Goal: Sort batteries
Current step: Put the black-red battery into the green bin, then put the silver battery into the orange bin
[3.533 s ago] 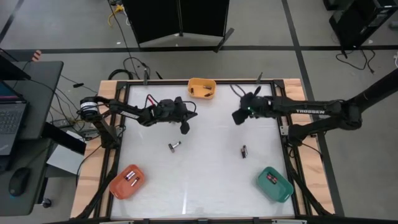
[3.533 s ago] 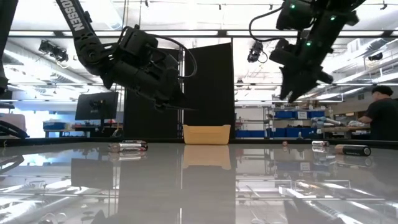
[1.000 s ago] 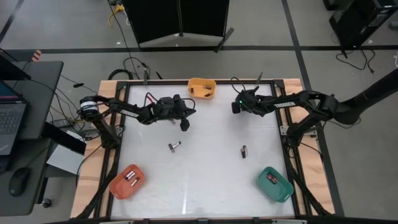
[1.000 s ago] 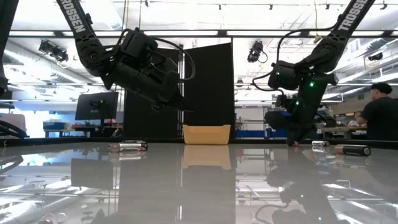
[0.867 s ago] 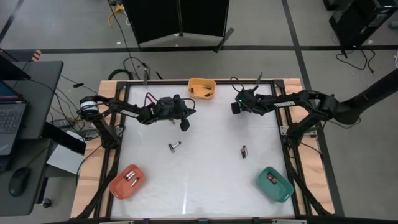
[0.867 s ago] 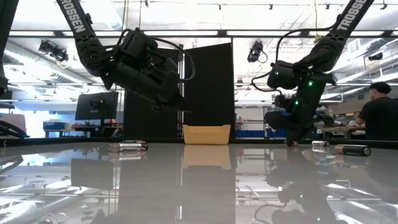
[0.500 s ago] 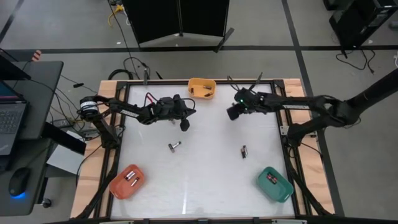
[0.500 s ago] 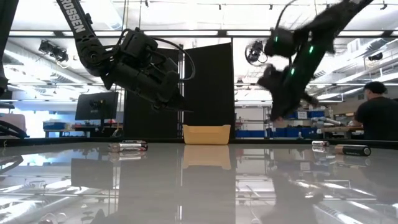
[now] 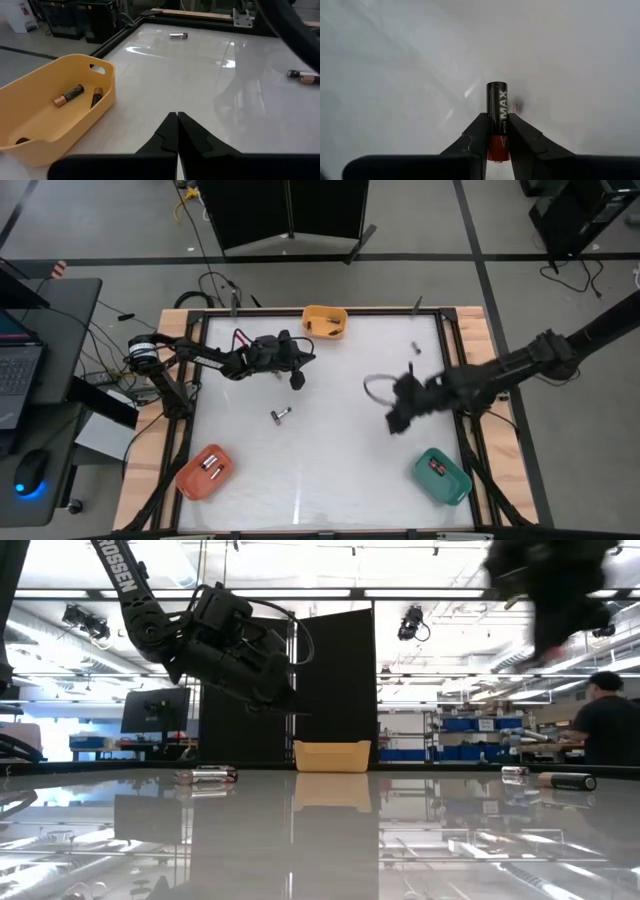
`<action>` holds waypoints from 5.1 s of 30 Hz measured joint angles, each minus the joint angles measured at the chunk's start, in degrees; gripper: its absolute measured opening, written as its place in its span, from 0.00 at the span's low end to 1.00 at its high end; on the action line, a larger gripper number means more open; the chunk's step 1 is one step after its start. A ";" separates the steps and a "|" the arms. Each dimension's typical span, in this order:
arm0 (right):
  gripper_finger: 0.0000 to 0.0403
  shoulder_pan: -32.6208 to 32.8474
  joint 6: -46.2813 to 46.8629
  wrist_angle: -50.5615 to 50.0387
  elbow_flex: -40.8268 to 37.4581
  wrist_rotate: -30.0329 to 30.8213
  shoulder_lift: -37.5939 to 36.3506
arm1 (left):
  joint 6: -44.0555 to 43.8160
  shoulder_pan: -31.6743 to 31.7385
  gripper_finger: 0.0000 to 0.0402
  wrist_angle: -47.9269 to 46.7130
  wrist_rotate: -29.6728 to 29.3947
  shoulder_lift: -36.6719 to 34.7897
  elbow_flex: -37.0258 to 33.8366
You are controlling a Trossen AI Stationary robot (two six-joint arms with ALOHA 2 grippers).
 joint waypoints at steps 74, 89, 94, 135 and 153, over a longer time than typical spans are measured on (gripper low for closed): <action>0.29 -5.41 3.74 -1.62 0.06 -8.21 13.67 | 3.25 1.11 0.01 -4.73 -2.04 -0.01 0.00; 0.37 -7.69 4.55 2.31 -3.34 -13.86 18.07 | 4.33 1.09 0.02 -4.92 -2.74 -0.02 0.00; 0.34 -7.21 5.50 7.76 -6.61 -14.03 18.23 | 4.32 1.09 0.02 -4.94 -2.74 -0.02 0.00; 0.14 -8.21 -13.07 10.06 -12.95 0.80 8.98 | -0.58 1.09 0.03 1.23 4.70 -0.01 -0.05; 0.14 -14.84 -57.97 82.16 -27.34 13.62 2.73 | -9.95 0.19 0.08 24.80 23.88 -0.02 0.34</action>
